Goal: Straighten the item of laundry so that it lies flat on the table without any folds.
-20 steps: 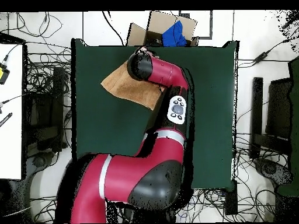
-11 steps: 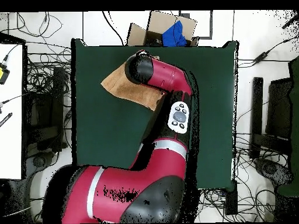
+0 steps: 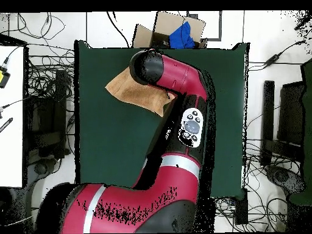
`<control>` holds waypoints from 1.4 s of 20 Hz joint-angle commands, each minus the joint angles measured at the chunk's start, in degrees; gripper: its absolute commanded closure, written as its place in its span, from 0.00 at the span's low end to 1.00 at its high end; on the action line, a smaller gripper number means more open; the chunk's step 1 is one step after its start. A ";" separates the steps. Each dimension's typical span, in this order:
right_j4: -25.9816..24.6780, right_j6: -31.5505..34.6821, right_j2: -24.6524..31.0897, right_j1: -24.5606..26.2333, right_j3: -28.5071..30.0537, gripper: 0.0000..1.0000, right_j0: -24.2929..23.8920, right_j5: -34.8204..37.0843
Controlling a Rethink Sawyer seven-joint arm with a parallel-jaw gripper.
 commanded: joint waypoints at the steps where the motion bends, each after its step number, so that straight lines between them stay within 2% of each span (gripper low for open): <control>1: -1.99 5.82 2.12 0.42 9.79 0.00 -0.80 4.82; 15: -1.56 5.23 4.35 1.67 11.23 0.00 -2.06 5.98; 28: -1.20 5.65 7.04 2.34 16.41 0.00 -3.03 -1.33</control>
